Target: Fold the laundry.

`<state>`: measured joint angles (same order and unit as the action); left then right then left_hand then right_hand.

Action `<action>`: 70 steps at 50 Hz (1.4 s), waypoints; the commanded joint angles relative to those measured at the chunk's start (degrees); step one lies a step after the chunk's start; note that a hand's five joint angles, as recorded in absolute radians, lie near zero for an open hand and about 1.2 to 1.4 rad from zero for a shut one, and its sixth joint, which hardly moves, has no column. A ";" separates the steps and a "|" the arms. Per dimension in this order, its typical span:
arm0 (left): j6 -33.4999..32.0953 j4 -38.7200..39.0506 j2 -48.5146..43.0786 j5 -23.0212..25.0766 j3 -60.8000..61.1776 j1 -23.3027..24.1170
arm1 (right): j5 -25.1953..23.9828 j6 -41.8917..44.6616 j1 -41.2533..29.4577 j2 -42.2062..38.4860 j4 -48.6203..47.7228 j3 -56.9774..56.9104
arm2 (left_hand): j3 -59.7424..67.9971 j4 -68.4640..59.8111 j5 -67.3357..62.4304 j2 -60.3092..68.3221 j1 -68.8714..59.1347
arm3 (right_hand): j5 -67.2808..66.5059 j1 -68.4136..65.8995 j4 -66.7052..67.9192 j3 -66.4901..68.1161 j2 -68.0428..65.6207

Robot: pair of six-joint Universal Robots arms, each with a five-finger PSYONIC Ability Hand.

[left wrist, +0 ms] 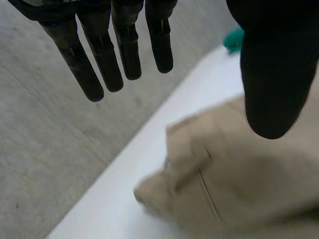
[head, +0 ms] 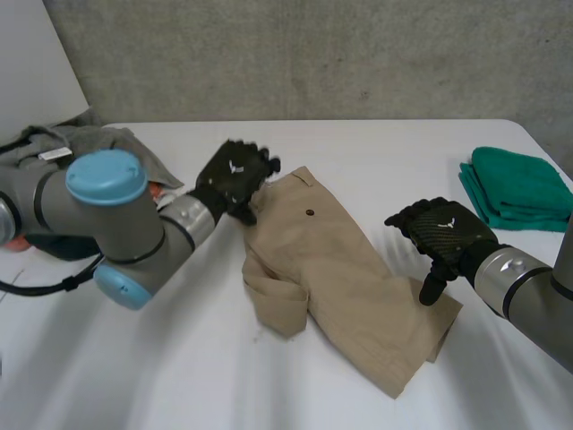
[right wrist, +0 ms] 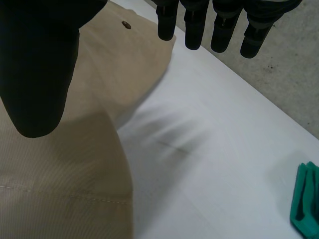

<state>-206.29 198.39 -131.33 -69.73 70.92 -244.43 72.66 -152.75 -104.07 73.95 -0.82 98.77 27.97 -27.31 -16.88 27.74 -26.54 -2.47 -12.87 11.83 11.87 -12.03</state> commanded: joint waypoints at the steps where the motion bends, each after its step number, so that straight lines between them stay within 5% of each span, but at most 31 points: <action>1: -7.28 0.33 -4.81 0.12 -0.78 -0.96 | -0.06 0.00 0.00 -1.44 -0.06 -0.07 | 1.75 -2.42 -2.84 1.99 -3.19 | 2.47 2.87 -1.83 -1.87 2.03; 11: -7.46 0.25 -11.48 0.21 -7.97 -1.40 | 0.03 0.09 0.00 -2.41 -1.03 0.11 | 4.93 -5.60 -6.03 5.17 -6.37 | 2.47 2.87 -1.83 -1.87 2.03; 14: -7.46 0.25 -13.42 0.21 -10.00 -1.40 | 0.12 0.35 0.00 -3.11 -1.47 0.28 | 19.84 -20.51 -20.94 20.08 -21.28 | 2.47 2.87 -1.83 -1.87 2.03; 16: -7.29 0.60 -14.56 0.12 -11.50 -1.49 | 0.12 0.44 0.00 -3.29 -1.56 0.29 | 51.91 -52.57 -53.00 52.14 -53.35 | 2.47 2.87 -1.83 -1.87 2.03; 22: -6.32 7.17 -14.22 -3.65 -16.51 -2.10 | 0.55 0.44 0.00 -3.20 -1.64 -0.15 | 52.03 -52.69 -53.12 52.26 -53.46 | 2.47 2.87 -1.83 -1.87 2.03; 26: 2.43 16.92 -9.06 -10.50 -22.39 -4.56 | 1.26 0.44 0.00 -2.85 -1.64 -0.51 | 52.03 -52.69 -53.12 52.26 -53.46 | 2.47 2.87 -1.83 -1.87 2.03; 32: 19.33 21.60 0.11 -9.55 -25.30 -5.01 | 2.31 -0.09 0.00 -2.59 -1.82 -1.03 | 52.03 -52.69 -53.12 52.26 -53.46 | 2.47 2.87 -1.83 -1.87 2.03; 37: 29.80 22.40 2.39 -2.01 -25.57 -0.70 | 4.07 -0.09 0.27 -2.06 -2.96 -1.03 | 52.03 -52.69 -53.12 52.26 -53.46 | 2.47 2.87 -1.83 -1.87 2.03; 43: 32.35 21.52 2.13 12.93 -19.08 5.01 | 6.36 -0.09 2.90 -1.27 -3.40 -1.21 | 52.03 -52.69 -53.12 52.26 -53.46 | 2.47 2.87 -1.83 -1.87 2.03; 48: 32.35 20.55 0.29 19.97 -11.43 8.79 | 6.01 -0.09 5.63 -0.57 -3.49 -1.21 | 52.03 -52.69 -53.12 52.26 -53.46 | 2.47 2.87 -1.83 -1.87 2.03; 50: 32.09 19.50 -0.50 21.03 -9.58 10.11 | 6.18 0.09 6.94 -0.48 -3.58 -1.56 | 42.02 -42.68 -43.11 42.25 -43.46 | 2.47 2.87 -1.83 -1.87 2.03; 51: 32.09 18.10 -1.20 21.38 -8.53 11.33 | 6.18 0.00 7.38 -0.48 -3.58 -1.73 | 23.97 -24.63 -25.06 24.20 -25.41 | 2.47 2.87 -1.83 -1.87 2.03; 54: 31.83 15.55 -1.21 21.56 -7.38 13.19 | 5.74 0.00 9.22 -0.48 -3.58 -2.52 | 2.30 -2.97 -3.40 2.54 -3.74 | 2.47 2.87 -1.83 -1.87 2.03; 62: 29.90 5.09 4.32 15.51 -4.92 11.97 | 3.03 0.79 9.23 1.88 -3.14 -2.70 | -4.81 4.15 3.72 -4.58 3.37 | 2.47 2.87 -1.83 -1.87 2.03; 70: 20.50 -10.55 16.89 -5.22 6.06 6.52 | -3.21 3.60 8.62 8.65 3.60 -2.27 | -4.14 3.47 3.04 -3.90 2.70 | 2.47 2.87 -1.83 -1.87 2.03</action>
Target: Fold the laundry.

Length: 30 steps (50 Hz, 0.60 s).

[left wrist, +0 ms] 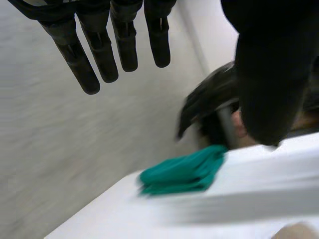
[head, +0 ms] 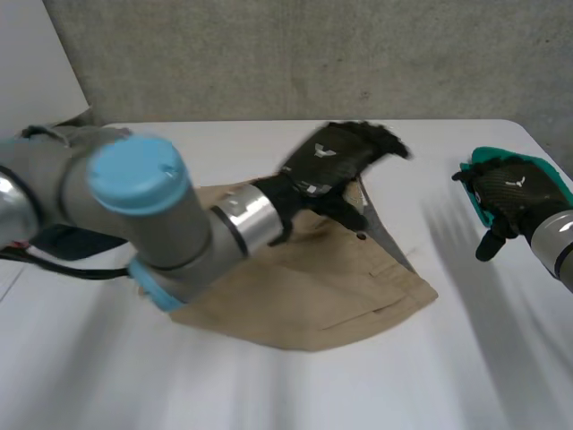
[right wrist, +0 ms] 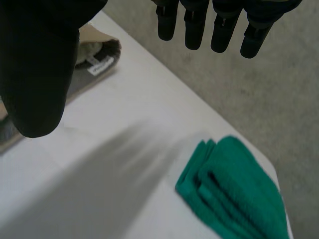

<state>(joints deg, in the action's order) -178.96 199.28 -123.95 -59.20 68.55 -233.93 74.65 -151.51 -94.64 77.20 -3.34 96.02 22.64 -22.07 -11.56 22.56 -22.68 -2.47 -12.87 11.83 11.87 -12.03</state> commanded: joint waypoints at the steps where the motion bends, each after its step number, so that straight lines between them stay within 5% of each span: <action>1: -8.23 -13.46 11.69 -19.25 11.83 -4.52 | -5.91 2.62 -0.99 5.85 7.64 0.74 | 1.04 -1.60 -2.11 1.11 -0.99 | 2.47 2.87 -1.83 -1.87 2.03; 6: -11.14 -16.38 18.56 -24.91 23.53 -6.89 | -8.99 4.37 -2.30 5.42 12.75 2.24 | 1.71 -2.27 -2.78 1.78 -1.66 | 2.47 2.87 -1.83 -1.87 2.03; 12: -11.85 -16.03 23.05 -25.00 37.07 -9.70 | -9.88 10.52 -7.75 -2.83 10.47 2.59 | 11.96 -12.53 -13.03 12.04 -11.91 | -4.18 -3.77 4.81 4.77 -4.61; 22: -12.03 -9.01 20.51 -24.73 42.45 -14.36 | -9.70 14.75 -10.39 -11.10 3.79 3.21 | 10.96 -11.53 -12.04 11.04 -10.92 | -7.03 -6.62 7.66 7.62 -7.46; 30: -13.96 -3.28 13.39 -20.87 40.79 -15.77 | -8.21 14.57 -11.44 -15.59 -4.82 2.59 | 11.63 -12.19 -12.70 11.70 -11.58 | -34.05 -33.64 34.68 34.64 -34.48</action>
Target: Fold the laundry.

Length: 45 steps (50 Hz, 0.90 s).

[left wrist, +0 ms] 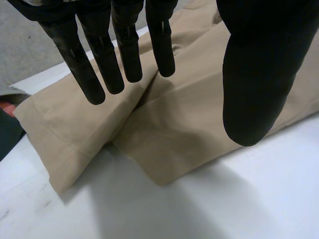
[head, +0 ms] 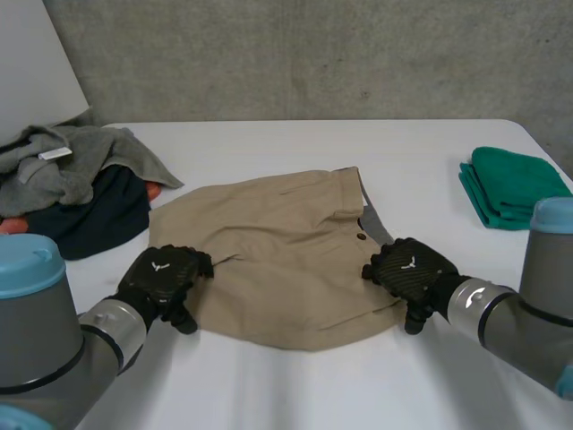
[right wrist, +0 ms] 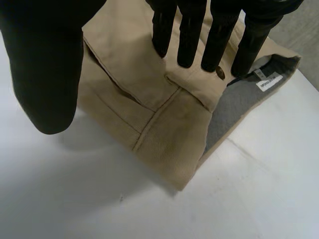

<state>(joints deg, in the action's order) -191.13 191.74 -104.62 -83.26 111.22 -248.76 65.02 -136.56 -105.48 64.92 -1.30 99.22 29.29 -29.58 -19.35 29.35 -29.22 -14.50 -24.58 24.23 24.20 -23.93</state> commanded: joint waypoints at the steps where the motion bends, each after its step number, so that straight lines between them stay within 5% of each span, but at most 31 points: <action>1: -2.40 4.25 -6.91 3.28 -2.23 -0.85 | 2.56 -0.46 -0.60 -3.74 -8.01 -0.78 | 5.81 -5.52 -5.76 5.75 -5.89 | -37.90 -37.82 38.18 38.21 -38.47; 3: -5.21 3.99 -9.20 3.28 -3.55 -0.85 | 3.53 -0.55 -0.78 -3.74 -9.07 -0.78 | 23.05 -22.76 -22.99 22.99 -23.12 | -55.42 -55.34 55.70 55.72 -55.99; 6: -9.42 3.90 -10.52 3.10 -4.69 -0.85 | 5.64 -0.55 -0.78 -3.57 -10.92 -0.79 | 50.67 -50.39 -50.62 50.61 -50.75 | -55.50 -55.42 55.77 55.80 -56.07; 12: -12.34 3.29 -7.63 2.40 -7.07 -0.15 | 7.76 -0.46 -0.60 -1.47 -10.04 -0.70 | 50.71 -50.42 -50.65 50.65 -50.78 | -55.50 -55.42 55.77 55.80 -56.07; 16: -10.76 3.55 4.22 2.66 -7.51 -0.15 | 7.84 -0.55 -0.69 8.28 -5.66 -1.05 | 50.71 -50.42 -50.65 50.65 -50.78 | -55.50 -55.42 55.77 55.80 -56.07; 21: -5.15 3.99 16.79 2.75 -12.07 -0.32 | 8.28 -2.13 -0.69 18.04 3.74 -8.24 | 50.71 -50.42 -50.65 50.65 -50.78 | -55.50 -55.42 55.77 55.80 -56.07; 29: 1.54 1.36 22.17 4.33 -18.66 -3.30 | 8.19 -7.67 -0.60 22.71 22.45 -23.35 | 50.71 -50.42 -50.65 50.65 -50.78 | -55.50 -55.42 55.77 55.80 -56.07; 35: 1.46 -1.55 20.86 4.86 -20.69 -4.19 | 8.55 -8.11 -0.52 21.66 27.92 -30.39 | 50.71 -50.42 -50.65 50.65 -50.78 | -55.50 -55.42 55.77 55.80 -56.07; 45: 0.76 -1.37 -5.82 5.65 -35.32 -3.49 | 10.74 -8.63 -2.53 1.02 28.98 -42.87 | 50.71 -50.42 -50.65 50.65 -50.78 | -55.50 -55.42 55.77 55.80 -56.07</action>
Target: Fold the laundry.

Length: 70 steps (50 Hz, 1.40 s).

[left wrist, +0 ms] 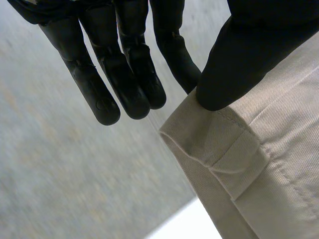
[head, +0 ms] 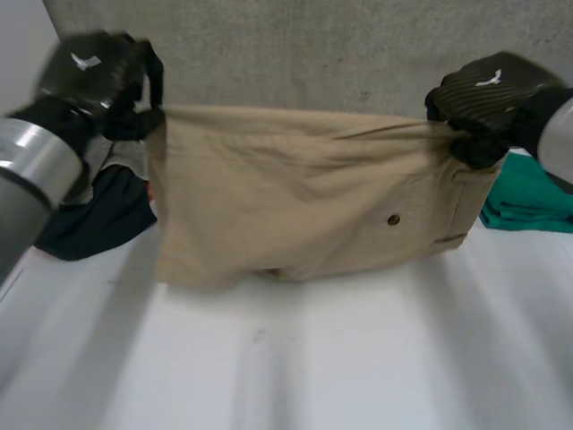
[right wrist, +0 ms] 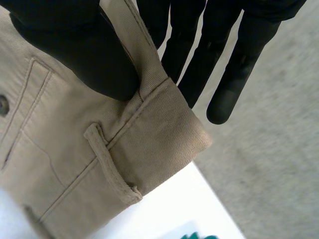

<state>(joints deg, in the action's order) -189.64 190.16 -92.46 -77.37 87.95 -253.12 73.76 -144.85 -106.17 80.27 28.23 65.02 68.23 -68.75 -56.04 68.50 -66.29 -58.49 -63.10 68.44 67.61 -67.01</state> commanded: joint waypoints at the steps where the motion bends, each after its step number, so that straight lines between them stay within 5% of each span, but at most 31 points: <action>1: -0.91 0.30 -19.67 -0.33 -14.71 1.05 | 2.88 -0.52 -2.37 -16.62 -0.80 -11.12 | 11.77 -11.25 -13.96 11.50 -13.71 | -11.51 -16.90 11.56 12.39 -12.99; 8: -2.05 9.67 -28.30 -0.68 -42.05 3.33 | 11.93 -7.80 -6.85 -28.77 -16.31 -37.56 | 11.77 -11.25 -13.96 11.50 -13.71 | -11.51 -16.90 11.56 12.39 -12.99; 12: -0.39 26.52 -29.18 -3.74 -49.88 3.16 | 12.55 -13.70 -6.95 -27.81 -31.01 -39.19 | 11.77 -11.25 -13.96 11.50 -13.71 | -11.51 -16.90 11.56 12.39 -12.99; 15: 0.85 29.30 -29.62 -5.51 -51.65 2.98 | 12.99 -16.08 -7.03 -25.71 -37.96 -37.26 | 11.77 -11.25 -13.96 11.50 -13.71 | -11.51 -16.90 11.56 12.39 -12.99; 23: 1.47 18.42 -29.89 -6.04 -44.04 2.54 | 12.47 -15.99 -7.12 -25.43 -37.19 -31.37 | 11.77 -11.25 -13.96 11.50 -13.71 | -11.51 -16.90 11.56 12.39 -12.99; 32: 0.94 16.82 -29.27 -5.87 -25.04 3.07 | 10.71 -14.33 -7.21 -30.87 -31.57 -24.60 | 11.77 -11.25 -13.96 11.50 -13.71 | -11.51 -16.90 11.56 12.39 -12.99; 44: -4.50 5.59 -17.51 -3.41 4.23 3.77 | 9.30 -0.45 -7.04 -32.56 -17.09 -7.49 | 11.77 -11.25 -13.96 11.50 -13.71 | -11.51 -16.90 11.56 12.39 -12.99; 54: -18.12 -22.44 4.03 -1.65 22.43 4.56 | 8.86 10.80 -6.77 -10.26 6.73 17.55 | 11.77 -11.25 -13.96 11.50 -13.71 | -11.51 -16.90 11.56 12.39 -12.99; 60: -25.86 -44.68 12.21 8.18 25.52 6.23 | 8.25 21.08 -6.68 -0.04 11.24 29.54 | 11.77 -11.25 -13.96 11.50 -13.71 | -11.51 -16.90 11.56 12.39 -12.99; 65: -26.75 -41.47 12.13 11.10 20.96 5.36 | 4.82 20.57 -6.51 1.38 11.06 30.87 | 11.77 -11.25 -13.96 11.50 -13.71 | -11.51 -16.90 11.56 12.39 -12.99; 70: -24.56 -25.06 1.00 7.77 11.75 4.92 | 3.59 17.25 -1.95 -1.94 8.70 24.75 | 11.77 -11.25 -13.96 11.50 -13.71 | -11.51 -16.90 11.56 12.39 -12.99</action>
<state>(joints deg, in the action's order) -216.51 149.24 -81.12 -66.83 109.15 -247.65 78.98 -123.97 -112.11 82.15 39.70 95.99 68.38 -68.79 -56.62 68.64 -66.29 -58.49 -63.11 68.61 68.31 -67.01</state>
